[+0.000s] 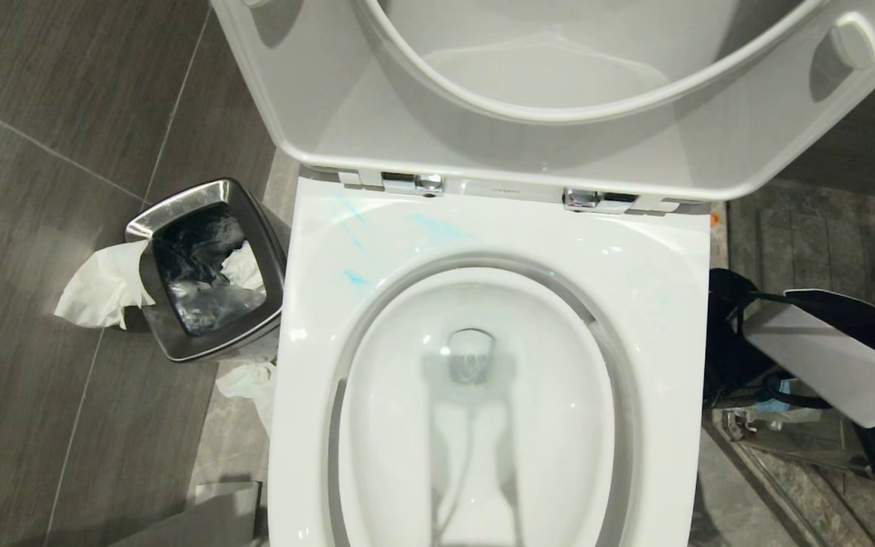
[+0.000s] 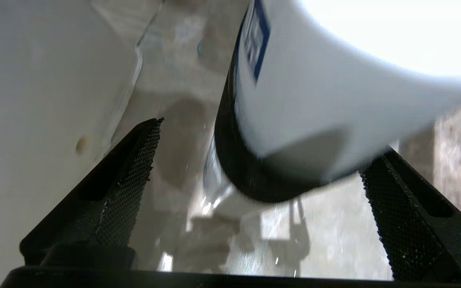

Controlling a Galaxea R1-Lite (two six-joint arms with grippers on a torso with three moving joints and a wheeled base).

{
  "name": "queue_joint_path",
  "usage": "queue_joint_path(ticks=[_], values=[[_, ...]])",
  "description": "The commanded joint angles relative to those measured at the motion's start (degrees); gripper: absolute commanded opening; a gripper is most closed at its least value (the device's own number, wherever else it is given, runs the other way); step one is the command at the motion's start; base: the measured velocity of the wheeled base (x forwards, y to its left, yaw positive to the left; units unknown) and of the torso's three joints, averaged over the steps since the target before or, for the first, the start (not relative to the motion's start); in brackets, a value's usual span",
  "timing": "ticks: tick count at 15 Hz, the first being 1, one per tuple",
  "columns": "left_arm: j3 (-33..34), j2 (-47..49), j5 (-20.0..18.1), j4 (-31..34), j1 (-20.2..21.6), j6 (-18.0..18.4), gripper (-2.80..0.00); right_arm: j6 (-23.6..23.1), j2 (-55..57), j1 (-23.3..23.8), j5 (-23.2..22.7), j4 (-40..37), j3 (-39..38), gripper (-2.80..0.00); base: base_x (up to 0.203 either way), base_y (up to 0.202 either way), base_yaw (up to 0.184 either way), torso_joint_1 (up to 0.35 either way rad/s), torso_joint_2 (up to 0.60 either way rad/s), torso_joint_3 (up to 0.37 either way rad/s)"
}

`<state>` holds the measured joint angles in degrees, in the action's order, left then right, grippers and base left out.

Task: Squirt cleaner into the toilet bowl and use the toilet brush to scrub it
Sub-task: Pour in the cleaning agent

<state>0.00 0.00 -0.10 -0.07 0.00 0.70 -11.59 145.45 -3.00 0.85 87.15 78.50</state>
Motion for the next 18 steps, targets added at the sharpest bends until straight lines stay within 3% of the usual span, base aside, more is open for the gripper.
queue_joint_path(ticks=[1,18], values=[[0.0,0.09,0.01,-0.01,0.0,0.0,-2.8,-1.42,1.7,0.31,0.04,0.51,3.78,0.0,0.0,0.0,0.0,0.0,0.0,0.0],[0.0,0.09,0.01,-0.01,0.0,0.0,-2.8,-5.82,10.16,0.33,-3.1,0.51,17.42,0.0,0.0,0.0,0.0,0.0,0.0,0.0]])
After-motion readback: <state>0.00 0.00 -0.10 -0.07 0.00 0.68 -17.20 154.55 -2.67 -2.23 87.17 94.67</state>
